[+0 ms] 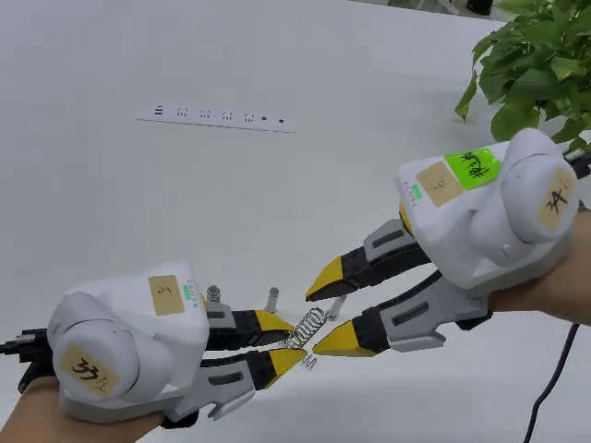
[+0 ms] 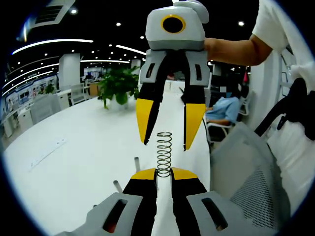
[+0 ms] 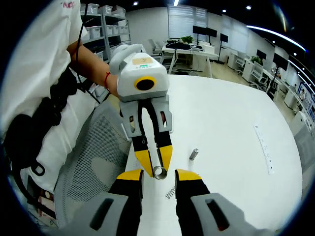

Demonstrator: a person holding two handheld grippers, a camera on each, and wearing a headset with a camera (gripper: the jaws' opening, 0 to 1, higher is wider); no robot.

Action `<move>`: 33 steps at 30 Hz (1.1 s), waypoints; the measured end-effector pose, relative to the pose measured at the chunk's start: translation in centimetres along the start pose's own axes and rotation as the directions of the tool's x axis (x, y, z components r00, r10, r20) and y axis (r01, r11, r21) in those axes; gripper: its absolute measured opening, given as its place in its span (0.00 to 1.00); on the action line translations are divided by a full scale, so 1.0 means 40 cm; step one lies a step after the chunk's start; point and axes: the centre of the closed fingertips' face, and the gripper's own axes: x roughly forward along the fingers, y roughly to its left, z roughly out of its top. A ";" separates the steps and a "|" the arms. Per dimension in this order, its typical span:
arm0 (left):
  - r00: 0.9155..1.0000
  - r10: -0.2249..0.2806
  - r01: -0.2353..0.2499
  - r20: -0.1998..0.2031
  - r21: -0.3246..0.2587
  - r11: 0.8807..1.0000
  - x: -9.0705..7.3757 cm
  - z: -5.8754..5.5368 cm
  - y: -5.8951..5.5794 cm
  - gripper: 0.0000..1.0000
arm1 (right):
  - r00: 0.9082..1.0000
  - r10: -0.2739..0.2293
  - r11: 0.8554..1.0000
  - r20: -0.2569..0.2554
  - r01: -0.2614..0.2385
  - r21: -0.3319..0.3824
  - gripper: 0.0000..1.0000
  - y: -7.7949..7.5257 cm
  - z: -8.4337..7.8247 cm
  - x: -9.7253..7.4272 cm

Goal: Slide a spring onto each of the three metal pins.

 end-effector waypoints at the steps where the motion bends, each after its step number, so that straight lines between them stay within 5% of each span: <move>1: 1.000 0.001 -0.001 0.001 -0.001 1.000 -0.001 -0.001 0.000 0.10 | 1.000 0.014 1.000 -0.024 -0.014 -0.020 0.25 0.002 -0.002 0.004; 15: 1.000 0.003 -0.003 0.011 -0.009 1.000 0.002 -0.011 -0.001 0.10 | 0.977 0.099 0.980 -0.191 -0.129 -0.152 0.17 0.003 -0.012 0.034; 33: 1.000 0.016 -0.015 0.026 -0.024 1.000 -0.007 -0.017 0.007 0.10 | 0.963 0.117 0.968 -0.243 -0.165 -0.189 0.12 0.000 -0.014 0.046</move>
